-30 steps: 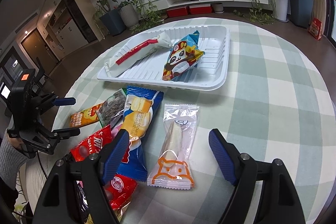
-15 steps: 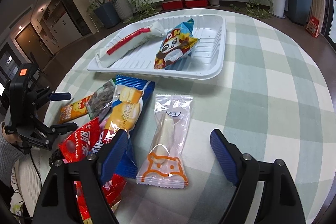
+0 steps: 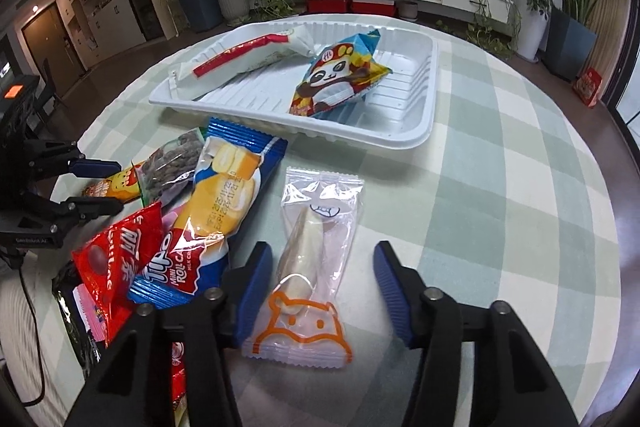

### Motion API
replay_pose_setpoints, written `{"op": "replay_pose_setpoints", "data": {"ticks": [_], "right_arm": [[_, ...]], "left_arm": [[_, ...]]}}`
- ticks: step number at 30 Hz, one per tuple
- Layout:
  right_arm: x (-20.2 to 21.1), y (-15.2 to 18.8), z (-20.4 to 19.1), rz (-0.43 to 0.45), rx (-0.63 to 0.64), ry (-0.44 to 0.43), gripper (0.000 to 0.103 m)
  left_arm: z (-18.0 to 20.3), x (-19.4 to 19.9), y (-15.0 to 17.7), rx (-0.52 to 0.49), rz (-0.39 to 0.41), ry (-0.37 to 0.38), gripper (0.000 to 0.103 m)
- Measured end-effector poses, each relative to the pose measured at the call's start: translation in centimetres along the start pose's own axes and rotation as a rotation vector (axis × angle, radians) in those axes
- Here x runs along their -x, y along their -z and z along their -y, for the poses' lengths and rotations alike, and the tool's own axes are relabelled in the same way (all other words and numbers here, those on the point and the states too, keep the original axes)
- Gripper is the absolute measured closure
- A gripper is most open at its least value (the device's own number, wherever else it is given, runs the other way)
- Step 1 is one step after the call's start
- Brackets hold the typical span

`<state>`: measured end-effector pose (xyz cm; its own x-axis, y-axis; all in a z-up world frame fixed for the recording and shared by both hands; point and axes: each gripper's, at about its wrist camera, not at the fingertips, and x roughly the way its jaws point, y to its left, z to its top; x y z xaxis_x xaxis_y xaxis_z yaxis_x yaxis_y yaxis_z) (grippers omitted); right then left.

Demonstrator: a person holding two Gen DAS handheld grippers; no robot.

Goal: Organize snacks
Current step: 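Grasp the orange wafer bar with the left tool while the right tool grasps the clear bread packet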

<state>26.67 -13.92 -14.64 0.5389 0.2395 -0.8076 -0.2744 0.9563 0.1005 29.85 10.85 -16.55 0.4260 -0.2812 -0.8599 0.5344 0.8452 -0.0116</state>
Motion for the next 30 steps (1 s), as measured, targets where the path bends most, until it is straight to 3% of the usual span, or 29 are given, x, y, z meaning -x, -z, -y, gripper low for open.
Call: {"op": "replay_pose_setpoints", "data": {"ticks": [4,14,24,30], "right_arm": [[0.2,0.1,0.2,0.008,0.002,-0.007,0.069],[0.6,0.3,1.2,0.003,-0.081,-0.134,0.070],[1.5,0.7,2.4,0.009,-0.190,-0.262,0.070],[2.2,2.0,4.0,0.018,-0.296,-0.356,0.070]], "left_arm": [[-0.2,0.1,0.0,0.016,0.005,-0.002,0.071],[-0.6,0.5,0.2,0.081,-0.005,0.035,0.084],[-1.0,1.6,1.2,0.152,-0.025,0.085,0.086],[-1.3,3.5,1.7,0.195,0.013,0.107,0.086]]}}
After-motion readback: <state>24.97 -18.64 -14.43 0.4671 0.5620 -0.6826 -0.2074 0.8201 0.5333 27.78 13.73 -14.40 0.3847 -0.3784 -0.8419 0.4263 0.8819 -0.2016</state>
